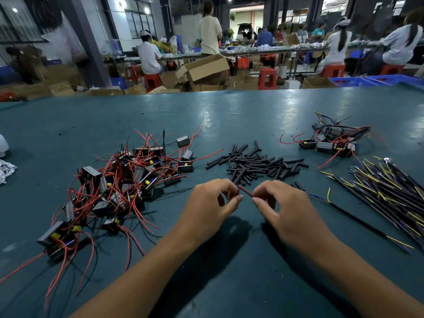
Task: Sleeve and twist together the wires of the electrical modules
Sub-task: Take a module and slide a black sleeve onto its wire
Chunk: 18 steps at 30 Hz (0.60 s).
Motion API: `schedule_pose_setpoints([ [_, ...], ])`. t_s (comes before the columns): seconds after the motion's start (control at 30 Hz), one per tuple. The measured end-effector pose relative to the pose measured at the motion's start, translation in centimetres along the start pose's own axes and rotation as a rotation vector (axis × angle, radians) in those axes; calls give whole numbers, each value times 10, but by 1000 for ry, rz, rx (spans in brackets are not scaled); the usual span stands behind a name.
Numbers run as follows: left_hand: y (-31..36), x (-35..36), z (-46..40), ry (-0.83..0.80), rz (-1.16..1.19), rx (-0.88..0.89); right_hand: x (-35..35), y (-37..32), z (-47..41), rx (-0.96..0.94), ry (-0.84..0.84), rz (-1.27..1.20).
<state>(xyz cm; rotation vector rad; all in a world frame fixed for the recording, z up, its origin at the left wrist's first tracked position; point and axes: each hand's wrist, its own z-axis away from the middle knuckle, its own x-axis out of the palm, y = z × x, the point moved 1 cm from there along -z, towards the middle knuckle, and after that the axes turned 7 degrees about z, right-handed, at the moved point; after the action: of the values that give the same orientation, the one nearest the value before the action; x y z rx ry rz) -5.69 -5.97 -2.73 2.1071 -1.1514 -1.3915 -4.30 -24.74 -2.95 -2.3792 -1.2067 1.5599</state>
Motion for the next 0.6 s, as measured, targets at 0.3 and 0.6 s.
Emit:
schedule_pose_setpoints([
  [0.3, -1, -2, 2, 94, -57, 173, -1, 11, -1, 170, 52, -151],
  [0.6, -2, 2, 0, 31, 89, 93, -1, 8, 0, 100, 10, -188],
])
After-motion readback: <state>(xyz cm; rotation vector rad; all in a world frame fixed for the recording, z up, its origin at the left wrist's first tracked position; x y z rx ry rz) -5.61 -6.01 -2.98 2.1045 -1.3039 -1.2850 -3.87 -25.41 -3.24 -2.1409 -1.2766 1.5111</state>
